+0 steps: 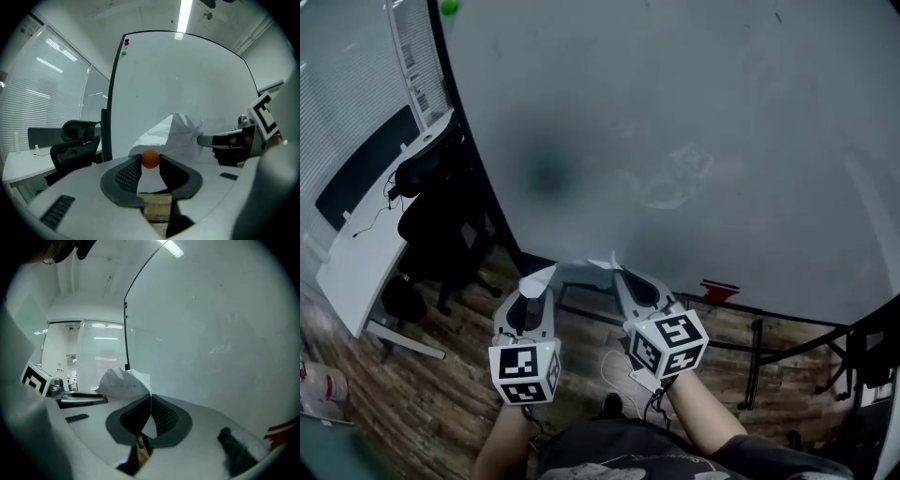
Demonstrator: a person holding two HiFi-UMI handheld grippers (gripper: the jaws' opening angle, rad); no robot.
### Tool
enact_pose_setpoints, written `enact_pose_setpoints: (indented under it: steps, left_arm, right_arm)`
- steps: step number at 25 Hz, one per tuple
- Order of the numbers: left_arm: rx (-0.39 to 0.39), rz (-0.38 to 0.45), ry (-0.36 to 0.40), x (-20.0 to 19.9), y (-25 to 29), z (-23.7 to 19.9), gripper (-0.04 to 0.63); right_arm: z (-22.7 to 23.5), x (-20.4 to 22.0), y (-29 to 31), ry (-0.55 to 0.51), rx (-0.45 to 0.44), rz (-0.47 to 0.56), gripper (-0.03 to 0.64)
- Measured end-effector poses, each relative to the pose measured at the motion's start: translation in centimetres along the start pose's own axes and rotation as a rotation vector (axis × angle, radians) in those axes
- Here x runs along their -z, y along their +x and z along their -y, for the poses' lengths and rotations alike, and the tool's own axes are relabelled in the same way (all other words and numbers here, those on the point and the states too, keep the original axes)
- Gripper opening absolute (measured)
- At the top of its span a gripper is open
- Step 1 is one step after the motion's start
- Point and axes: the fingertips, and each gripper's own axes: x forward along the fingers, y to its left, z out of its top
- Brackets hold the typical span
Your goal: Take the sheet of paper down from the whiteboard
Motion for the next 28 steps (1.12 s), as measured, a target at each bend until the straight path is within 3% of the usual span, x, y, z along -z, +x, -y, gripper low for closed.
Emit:
enact_pose_setpoints:
  steps: [15, 22, 28]
  left_arm:
    - [0.043, -0.011, -0.053, 5.2, -16.1, -3.2, 0.126]
    - [0.099, -0.043, -0.073, 8.3, -21.0, -2.3, 0.126]
    - [0.115, -0.052, -0.060, 9.4, -22.9, 0.4, 0.126]
  right_arm:
    - [-11.0, 5.2, -7.8, -0.018, 0.068, -0.086, 0.023]
    - [-13.0, 8.9, -13.9, -0.036, 0.152, -0.161, 0.023]
    - [-12.5, 8.8, -17.1, -0.078, 0.158, -0.162, 0.024]
